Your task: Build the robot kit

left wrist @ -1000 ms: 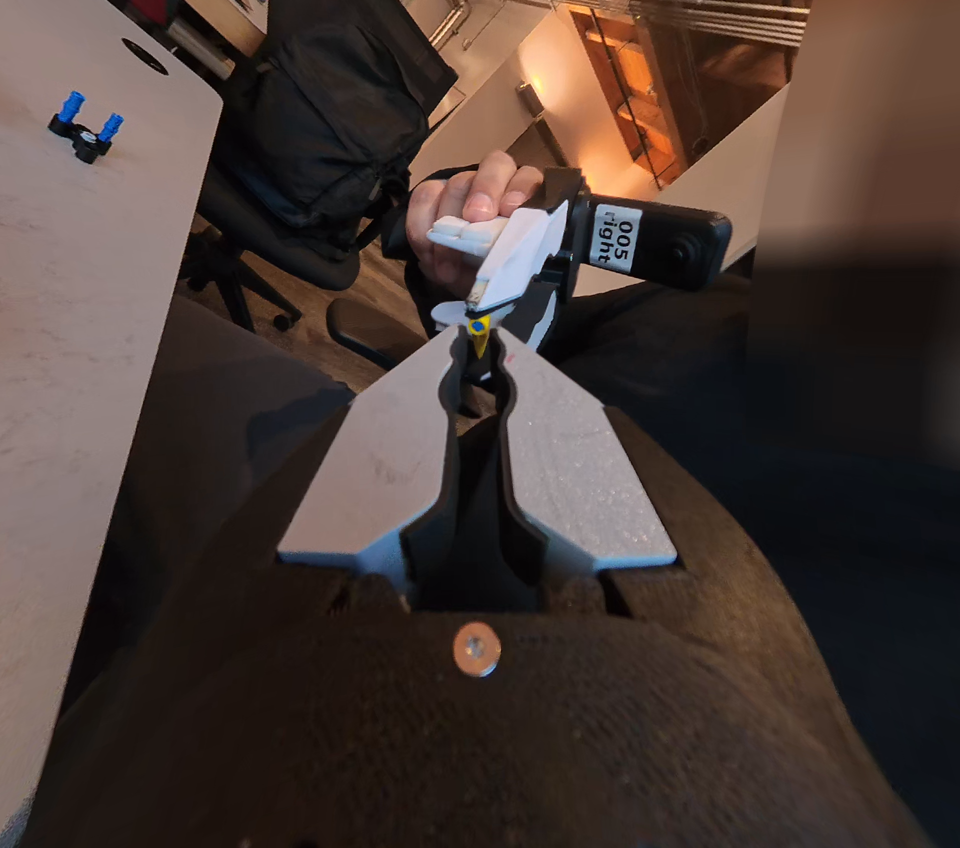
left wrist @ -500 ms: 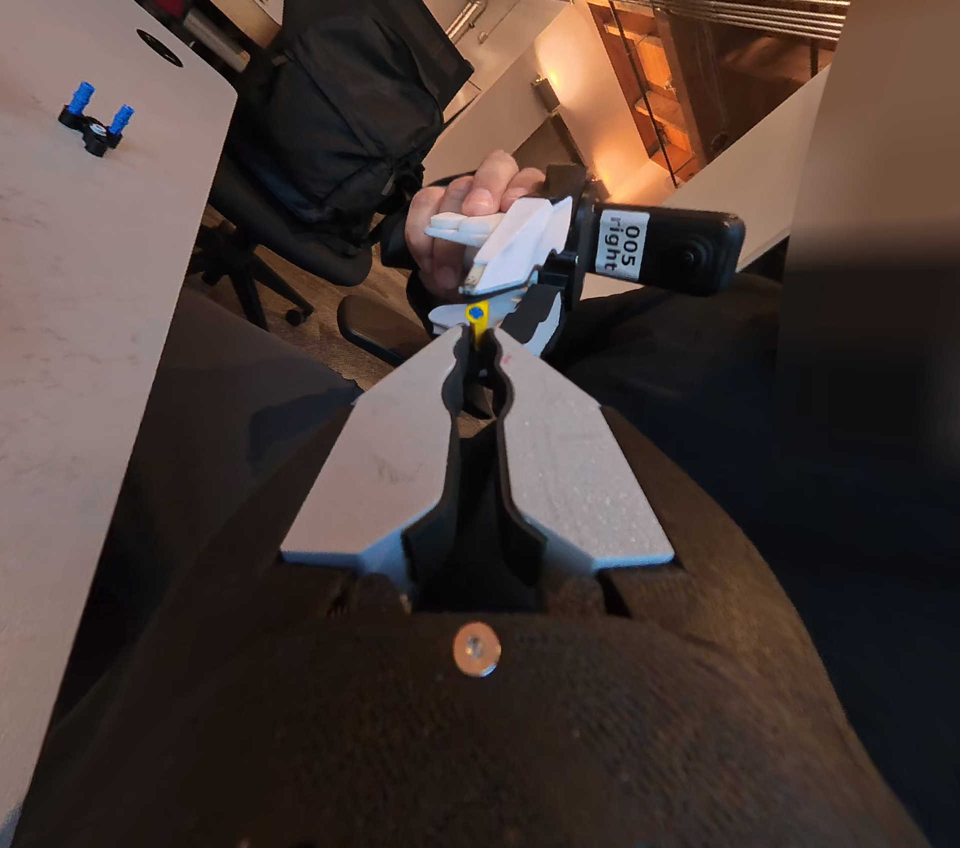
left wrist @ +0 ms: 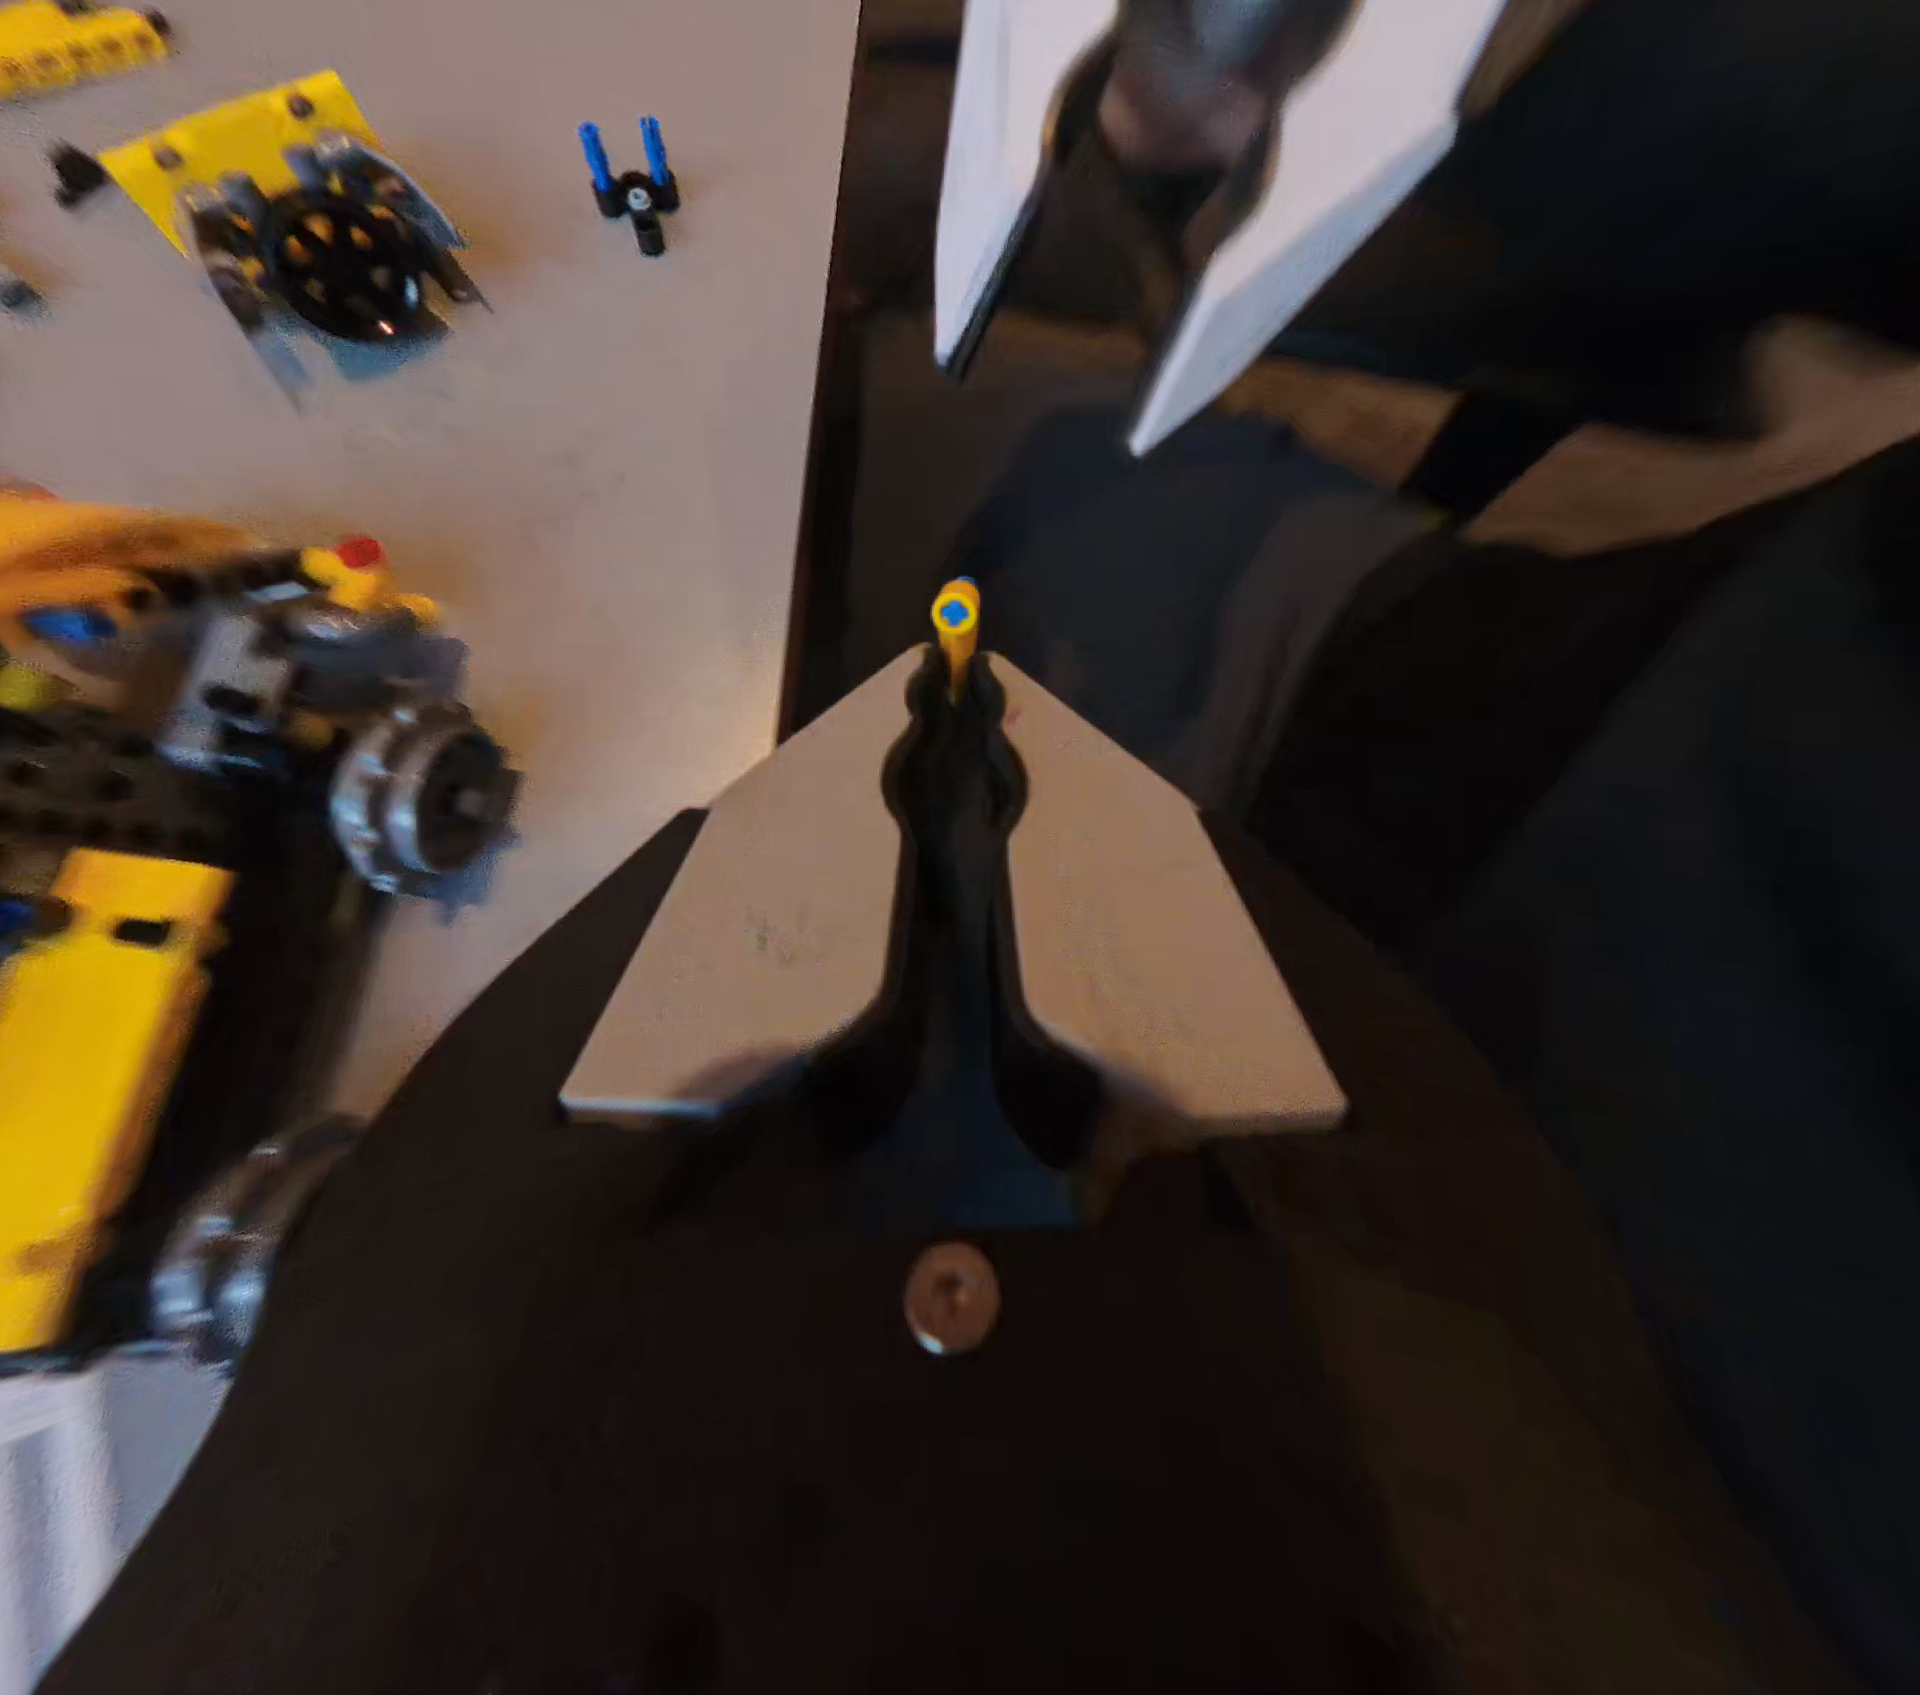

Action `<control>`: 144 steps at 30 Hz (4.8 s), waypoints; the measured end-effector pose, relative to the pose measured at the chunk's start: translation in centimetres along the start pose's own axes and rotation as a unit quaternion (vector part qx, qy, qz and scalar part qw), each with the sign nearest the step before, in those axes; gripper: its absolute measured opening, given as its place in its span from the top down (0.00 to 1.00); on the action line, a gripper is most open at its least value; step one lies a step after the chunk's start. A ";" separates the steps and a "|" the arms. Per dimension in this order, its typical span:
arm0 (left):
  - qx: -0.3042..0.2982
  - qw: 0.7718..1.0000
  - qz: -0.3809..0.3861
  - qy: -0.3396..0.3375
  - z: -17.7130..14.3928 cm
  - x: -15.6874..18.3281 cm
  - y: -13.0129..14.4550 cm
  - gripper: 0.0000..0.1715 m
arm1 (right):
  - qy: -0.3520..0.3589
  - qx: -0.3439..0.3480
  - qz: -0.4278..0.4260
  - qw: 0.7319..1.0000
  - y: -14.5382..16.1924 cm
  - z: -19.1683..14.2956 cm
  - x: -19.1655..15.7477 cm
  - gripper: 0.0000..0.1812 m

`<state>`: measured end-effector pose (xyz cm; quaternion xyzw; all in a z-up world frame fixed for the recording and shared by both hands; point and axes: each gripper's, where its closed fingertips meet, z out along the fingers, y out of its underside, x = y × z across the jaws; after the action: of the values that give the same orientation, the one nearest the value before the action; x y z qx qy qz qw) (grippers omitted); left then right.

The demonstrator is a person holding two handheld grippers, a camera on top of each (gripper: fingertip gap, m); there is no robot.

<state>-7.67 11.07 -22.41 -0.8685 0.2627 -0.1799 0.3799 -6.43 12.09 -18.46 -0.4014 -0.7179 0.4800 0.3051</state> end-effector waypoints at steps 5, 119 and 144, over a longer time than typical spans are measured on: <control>-0.060 0.991 0.102 -0.066 1.7 0.4 -0.5 0.98 | -0.003 -0.044 -0.026 0.999 1.4 -0.1 -0.5 0.89; 0.022 0.999 0.032 -0.022 7.4 -2.5 -7.7 0.94 | -0.052 -0.111 -0.043 0.992 4.7 -5.3 6.7 0.96; -0.010 0.995 0.081 -0.065 9.8 -4.6 -7.2 0.98 | -0.018 -0.107 -0.029 0.994 6.6 -6.4 8.5 0.95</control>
<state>-4.08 23.43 -23.84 -0.8580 0.3087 -0.0893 0.4008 -3.48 23.73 -21.92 -0.4019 -0.7818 0.3987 0.2615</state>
